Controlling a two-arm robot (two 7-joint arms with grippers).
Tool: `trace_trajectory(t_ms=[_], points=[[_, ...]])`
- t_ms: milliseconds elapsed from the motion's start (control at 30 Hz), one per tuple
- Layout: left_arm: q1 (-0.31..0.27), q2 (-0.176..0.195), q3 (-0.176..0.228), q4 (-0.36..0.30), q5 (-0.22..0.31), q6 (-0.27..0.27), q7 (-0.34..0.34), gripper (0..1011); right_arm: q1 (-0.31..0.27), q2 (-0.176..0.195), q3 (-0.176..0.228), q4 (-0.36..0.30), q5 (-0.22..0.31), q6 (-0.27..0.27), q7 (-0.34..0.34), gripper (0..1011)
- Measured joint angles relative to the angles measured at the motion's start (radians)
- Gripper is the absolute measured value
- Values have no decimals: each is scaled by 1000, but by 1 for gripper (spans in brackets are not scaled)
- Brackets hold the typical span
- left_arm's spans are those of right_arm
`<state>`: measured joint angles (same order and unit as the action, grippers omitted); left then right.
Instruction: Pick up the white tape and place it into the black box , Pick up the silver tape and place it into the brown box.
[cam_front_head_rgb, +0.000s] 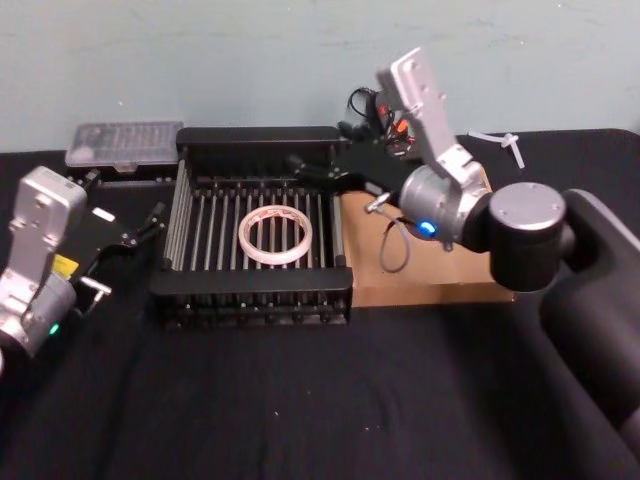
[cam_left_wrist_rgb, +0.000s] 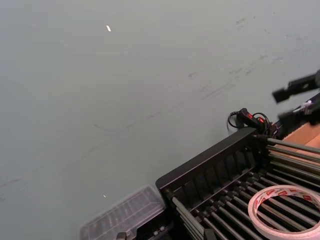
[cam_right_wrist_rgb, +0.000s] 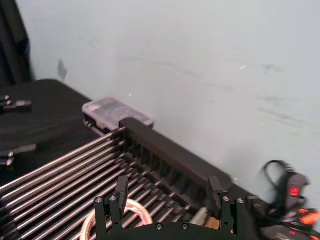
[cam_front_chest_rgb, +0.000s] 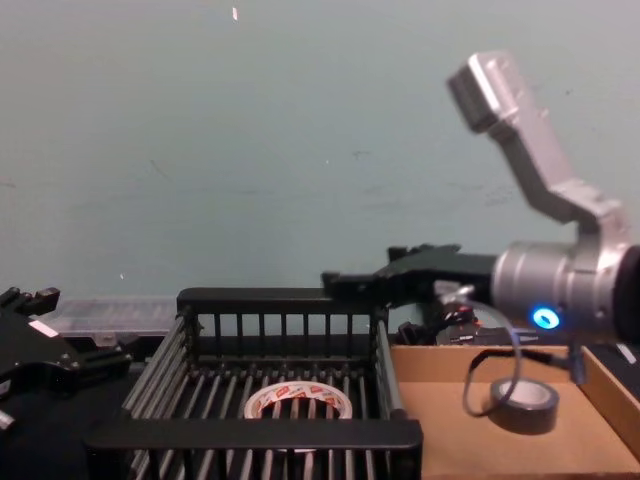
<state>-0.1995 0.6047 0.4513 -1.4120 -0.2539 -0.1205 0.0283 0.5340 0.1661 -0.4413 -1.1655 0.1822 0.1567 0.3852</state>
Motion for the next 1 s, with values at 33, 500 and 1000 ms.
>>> trace_trajectory(t_ms=[33, 500, 1000], points=[[0, 0, 0, 0, 0, 0, 0, 1001, -7, 5, 6, -15, 2, 3, -5, 1002], [0, 0, 0, 0, 0, 0, 0, 1001, -155, 97, 139, -232, 41, 25, -101, 1002], [0, 0, 0, 0, 0, 0, 0, 1001, -271, 143, 244, -244, 41, 19, -160, 1002]])
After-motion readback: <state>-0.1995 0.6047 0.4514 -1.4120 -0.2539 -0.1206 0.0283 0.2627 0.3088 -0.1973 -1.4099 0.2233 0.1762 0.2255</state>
